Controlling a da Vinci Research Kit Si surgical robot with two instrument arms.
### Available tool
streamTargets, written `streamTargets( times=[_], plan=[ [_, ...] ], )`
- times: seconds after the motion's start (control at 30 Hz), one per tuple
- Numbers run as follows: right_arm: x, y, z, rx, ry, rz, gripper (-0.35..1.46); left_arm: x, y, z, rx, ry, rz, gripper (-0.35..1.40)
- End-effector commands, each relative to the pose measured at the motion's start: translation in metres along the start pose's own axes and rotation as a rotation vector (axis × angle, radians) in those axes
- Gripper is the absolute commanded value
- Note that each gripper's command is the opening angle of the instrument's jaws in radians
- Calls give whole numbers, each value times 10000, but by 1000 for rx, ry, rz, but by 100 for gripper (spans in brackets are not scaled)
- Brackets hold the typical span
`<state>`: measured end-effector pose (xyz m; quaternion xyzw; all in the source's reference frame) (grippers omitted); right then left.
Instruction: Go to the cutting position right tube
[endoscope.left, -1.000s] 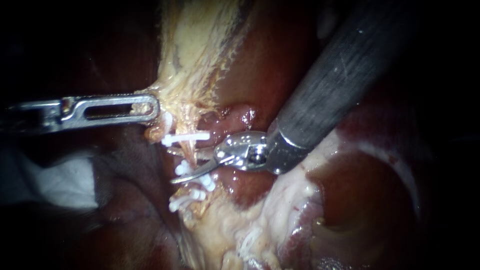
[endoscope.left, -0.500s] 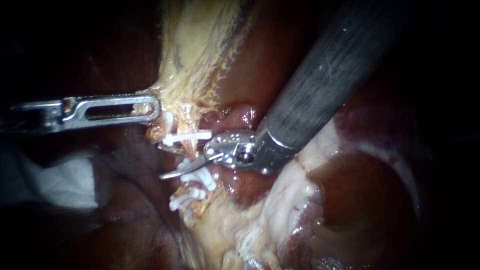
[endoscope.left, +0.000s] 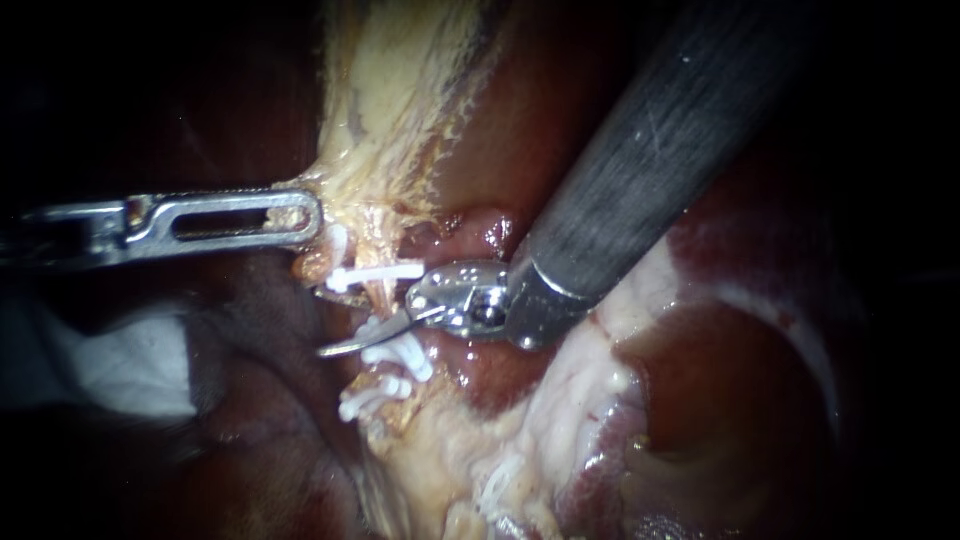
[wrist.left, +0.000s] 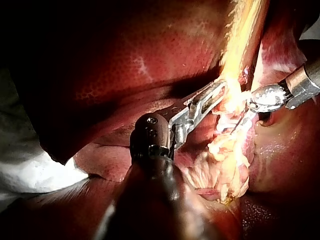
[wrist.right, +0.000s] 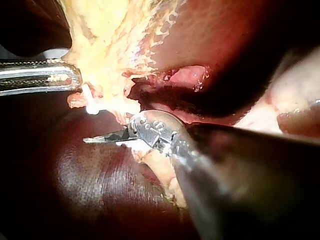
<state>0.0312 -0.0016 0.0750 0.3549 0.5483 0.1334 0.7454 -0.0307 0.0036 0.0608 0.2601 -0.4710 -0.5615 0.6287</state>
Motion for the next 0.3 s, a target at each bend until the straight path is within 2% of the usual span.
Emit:
streamTargets(
  times=[0.03,0.3],
  plan=[
    [0,0,0,0,0,0,95,0,0,0,0,0,0,-35],
    [0,0,-1,0,0,0,95,0,0,0,0,0,0,-35]
  ],
)
